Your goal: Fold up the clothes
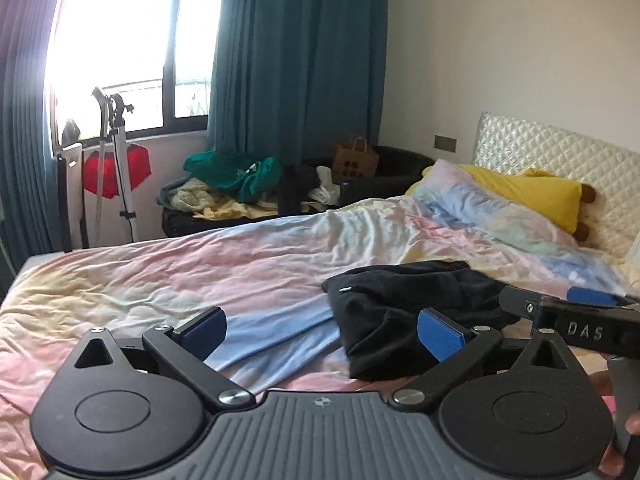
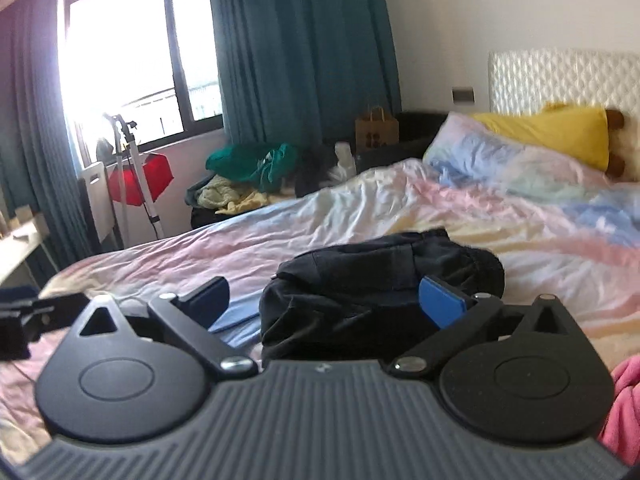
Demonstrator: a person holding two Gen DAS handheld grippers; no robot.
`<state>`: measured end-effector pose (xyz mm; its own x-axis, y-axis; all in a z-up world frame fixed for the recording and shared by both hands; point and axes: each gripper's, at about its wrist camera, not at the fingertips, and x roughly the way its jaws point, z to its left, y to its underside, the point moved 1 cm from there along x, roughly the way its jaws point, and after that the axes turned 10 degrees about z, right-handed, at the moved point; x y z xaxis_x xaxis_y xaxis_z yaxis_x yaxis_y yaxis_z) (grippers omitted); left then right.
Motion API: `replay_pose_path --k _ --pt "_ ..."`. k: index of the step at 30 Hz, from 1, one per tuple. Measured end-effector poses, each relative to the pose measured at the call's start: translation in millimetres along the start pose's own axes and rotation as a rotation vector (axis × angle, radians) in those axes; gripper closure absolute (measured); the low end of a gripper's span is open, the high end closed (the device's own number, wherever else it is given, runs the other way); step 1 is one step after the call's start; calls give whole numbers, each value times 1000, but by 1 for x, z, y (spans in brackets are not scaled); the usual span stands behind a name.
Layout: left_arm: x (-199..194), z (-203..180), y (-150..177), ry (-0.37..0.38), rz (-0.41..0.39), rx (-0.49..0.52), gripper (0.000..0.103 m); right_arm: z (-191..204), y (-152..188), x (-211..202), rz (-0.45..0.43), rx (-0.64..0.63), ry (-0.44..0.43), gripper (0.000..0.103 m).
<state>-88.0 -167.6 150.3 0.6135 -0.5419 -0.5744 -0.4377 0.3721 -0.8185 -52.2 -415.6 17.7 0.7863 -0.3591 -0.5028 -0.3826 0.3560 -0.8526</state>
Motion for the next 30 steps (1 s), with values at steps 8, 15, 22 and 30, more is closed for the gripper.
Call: replay_pose_path --k 8,15,22,30 --pt "23 14 17 15 9 -34 0 9 28 27 77 -16 43 0" --pt "35 14 24 19 25 -42 0 9 35 28 90 6 94 0" --pt "40 10 26 41 43 -36 0 8 36 32 105 15 120 0" --pt "43 12 28 48 51 -43 1 14 35 33 119 -5 132 0"
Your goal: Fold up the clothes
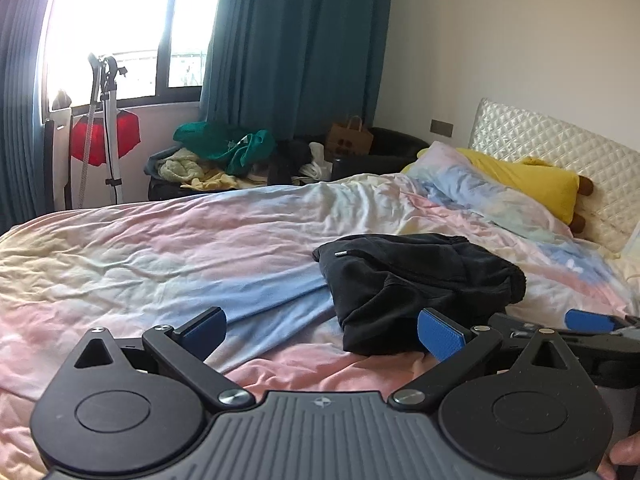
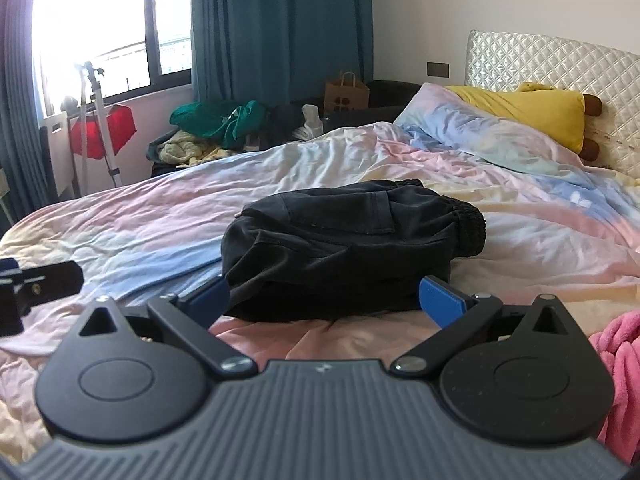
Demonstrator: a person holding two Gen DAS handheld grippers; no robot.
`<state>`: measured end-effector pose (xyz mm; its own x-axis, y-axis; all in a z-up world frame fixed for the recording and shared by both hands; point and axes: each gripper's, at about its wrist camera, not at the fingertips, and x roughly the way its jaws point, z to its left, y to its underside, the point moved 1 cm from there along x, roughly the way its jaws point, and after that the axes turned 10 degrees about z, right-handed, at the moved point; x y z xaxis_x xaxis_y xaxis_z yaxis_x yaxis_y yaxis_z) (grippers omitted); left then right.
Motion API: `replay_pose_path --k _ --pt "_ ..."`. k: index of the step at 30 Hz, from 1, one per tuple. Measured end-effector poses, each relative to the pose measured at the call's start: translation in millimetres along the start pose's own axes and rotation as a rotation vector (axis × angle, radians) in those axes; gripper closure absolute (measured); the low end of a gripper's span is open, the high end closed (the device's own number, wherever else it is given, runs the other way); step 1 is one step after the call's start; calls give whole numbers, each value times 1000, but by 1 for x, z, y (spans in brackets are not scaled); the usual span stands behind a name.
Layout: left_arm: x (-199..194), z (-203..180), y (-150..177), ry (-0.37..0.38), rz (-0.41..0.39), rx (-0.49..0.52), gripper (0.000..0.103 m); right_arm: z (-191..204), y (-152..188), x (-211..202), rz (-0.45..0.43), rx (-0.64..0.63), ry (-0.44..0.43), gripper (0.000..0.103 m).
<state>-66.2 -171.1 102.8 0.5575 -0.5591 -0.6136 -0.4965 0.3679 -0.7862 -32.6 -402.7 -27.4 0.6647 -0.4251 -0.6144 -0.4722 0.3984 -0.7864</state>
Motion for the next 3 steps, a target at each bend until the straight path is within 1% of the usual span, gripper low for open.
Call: replay_pose_path --k 3 --pt "-1 -2 1 -11 -2 8 1 3 0 0 5 -14 13 0"
